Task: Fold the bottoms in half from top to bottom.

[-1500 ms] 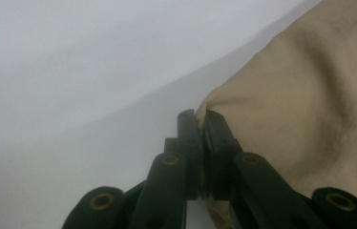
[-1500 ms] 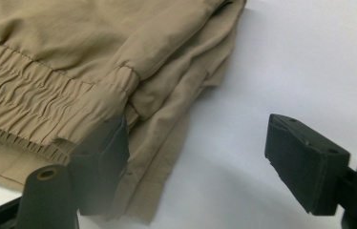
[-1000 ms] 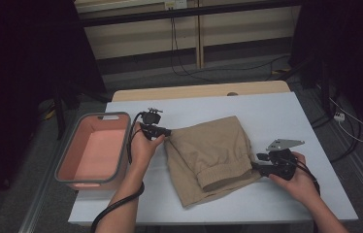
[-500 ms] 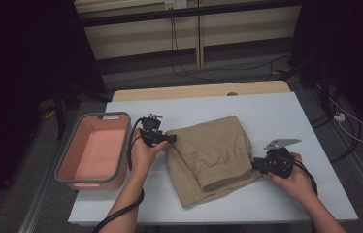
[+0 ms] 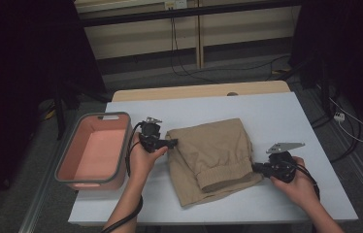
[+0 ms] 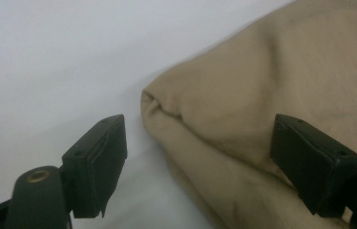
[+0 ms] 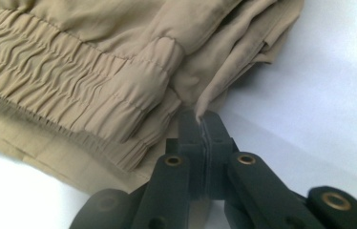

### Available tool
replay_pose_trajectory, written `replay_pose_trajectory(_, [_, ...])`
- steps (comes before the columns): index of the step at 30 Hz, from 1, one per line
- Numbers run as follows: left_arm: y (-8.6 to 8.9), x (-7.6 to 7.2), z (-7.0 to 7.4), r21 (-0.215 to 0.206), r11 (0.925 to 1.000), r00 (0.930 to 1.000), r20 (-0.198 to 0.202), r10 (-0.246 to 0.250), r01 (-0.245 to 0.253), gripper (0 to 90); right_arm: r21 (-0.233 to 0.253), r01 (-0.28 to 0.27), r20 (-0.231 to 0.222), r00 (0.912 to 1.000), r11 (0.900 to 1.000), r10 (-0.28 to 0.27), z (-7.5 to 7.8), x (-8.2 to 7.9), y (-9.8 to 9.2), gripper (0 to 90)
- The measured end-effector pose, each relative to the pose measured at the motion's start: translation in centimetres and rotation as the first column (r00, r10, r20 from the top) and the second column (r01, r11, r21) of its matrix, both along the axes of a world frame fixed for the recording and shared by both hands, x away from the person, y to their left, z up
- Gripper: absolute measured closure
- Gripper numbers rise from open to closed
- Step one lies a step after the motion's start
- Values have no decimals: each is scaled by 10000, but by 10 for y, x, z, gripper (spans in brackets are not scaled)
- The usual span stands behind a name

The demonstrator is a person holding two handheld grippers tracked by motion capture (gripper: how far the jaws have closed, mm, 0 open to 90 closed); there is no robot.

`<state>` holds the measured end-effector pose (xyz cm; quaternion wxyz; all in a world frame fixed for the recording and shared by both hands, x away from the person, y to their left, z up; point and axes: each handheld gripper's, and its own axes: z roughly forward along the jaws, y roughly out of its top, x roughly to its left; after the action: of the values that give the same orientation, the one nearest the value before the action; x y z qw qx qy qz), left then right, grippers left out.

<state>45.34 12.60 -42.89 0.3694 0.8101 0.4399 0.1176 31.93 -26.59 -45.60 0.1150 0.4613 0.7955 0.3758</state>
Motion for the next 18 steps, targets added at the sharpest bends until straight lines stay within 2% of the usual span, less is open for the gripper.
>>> replay_pose_trajectory(13, [3,-10,4,-3,10000,9995,315,-94,94,187,-225,-11,144,9999,9997,14,2,-24,7,895])
replay_pose_trajectory(18, [3,-11,6,-45,9999,9994,296,-150,152,184,-260,2,216,9998,9997,4,4,-33,9,895])
